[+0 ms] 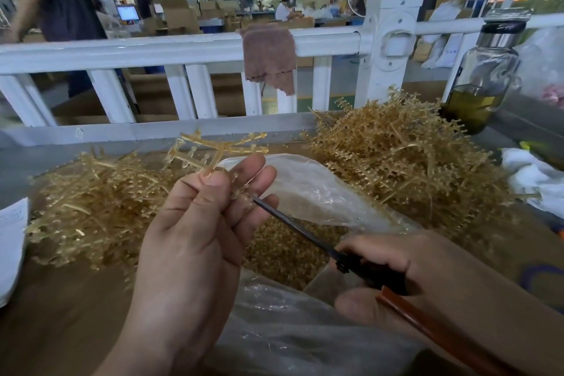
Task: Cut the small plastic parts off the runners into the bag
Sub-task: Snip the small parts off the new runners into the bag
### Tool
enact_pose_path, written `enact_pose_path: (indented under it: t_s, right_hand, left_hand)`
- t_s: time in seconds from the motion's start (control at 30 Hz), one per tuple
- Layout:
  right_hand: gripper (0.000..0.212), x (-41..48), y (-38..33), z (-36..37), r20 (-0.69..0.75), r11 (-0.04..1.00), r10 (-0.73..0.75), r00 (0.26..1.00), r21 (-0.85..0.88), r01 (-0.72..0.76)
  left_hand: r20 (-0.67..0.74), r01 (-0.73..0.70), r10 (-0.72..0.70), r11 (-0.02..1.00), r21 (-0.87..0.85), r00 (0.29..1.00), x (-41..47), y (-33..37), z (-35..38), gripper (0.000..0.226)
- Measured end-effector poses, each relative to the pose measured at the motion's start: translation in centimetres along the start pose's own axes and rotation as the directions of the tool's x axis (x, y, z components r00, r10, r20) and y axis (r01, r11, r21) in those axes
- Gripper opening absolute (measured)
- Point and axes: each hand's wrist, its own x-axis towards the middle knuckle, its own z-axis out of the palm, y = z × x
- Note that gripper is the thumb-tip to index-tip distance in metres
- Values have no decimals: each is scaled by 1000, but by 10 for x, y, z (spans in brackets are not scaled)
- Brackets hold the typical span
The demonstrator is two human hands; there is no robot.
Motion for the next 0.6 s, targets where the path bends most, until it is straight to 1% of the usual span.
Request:
enact_pose_path:
  t_s: [0.1,0.17,0.27,0.43,0.6]
  right_hand:
    - [60,-1,0,0,-2,1000,-8,1000,13,8]
    - [57,0,0,1,-10,1000,-5,1000,16,5]
    - [63,0,1,3,-27,1000,-9,1000,-1,9]
    - [57,0,1,2,-30,1000,-25,999,19,25]
    - [61,1,2,3,-28,999,-34,999,20,34]
  left_hand:
    - [7,-13,13,1000,11,1000,-1,-2,1,14]
    - [13,-18,17,1000,9,1000,-2,-2,2,17]
    - [13,-22,22,1000,16,1000,-2,-2,2,18]
    - [-3,-10,11,999,30,1000,-2,-2,2,18]
    - [5,-14,14,999,50,1000,-3,-3,0,17]
